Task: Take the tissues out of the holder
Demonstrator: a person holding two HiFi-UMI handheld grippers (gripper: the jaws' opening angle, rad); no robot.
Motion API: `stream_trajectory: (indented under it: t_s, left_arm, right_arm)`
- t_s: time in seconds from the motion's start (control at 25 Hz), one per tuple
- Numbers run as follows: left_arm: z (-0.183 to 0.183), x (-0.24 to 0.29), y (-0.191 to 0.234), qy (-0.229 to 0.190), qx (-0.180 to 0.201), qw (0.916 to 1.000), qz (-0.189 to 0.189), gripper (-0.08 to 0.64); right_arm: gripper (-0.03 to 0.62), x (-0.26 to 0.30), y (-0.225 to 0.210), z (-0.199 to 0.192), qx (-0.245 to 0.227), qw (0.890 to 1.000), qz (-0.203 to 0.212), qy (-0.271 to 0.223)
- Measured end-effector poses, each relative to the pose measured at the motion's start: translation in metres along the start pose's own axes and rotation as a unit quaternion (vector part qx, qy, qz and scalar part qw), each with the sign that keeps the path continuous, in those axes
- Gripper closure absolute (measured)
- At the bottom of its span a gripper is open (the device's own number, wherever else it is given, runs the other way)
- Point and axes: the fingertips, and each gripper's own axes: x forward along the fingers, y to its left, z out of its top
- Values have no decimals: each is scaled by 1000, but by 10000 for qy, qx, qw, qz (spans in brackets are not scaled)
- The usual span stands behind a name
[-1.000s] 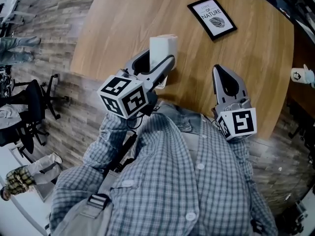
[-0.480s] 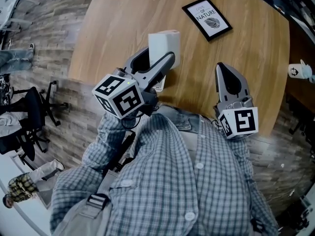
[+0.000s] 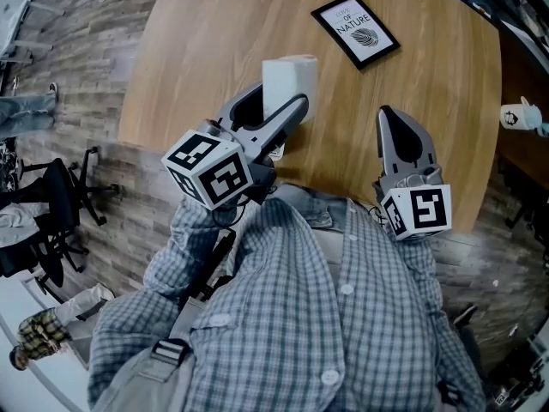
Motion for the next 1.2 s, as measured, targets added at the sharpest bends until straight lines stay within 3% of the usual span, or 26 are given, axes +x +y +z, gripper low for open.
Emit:
stream_trajectory:
  t_s: [1.2]
  left_arm:
    - [-12,6,-8,228,137,9996,-121,278]
  right_arm:
    - [581,3,2,-5,-38,10000,41,46]
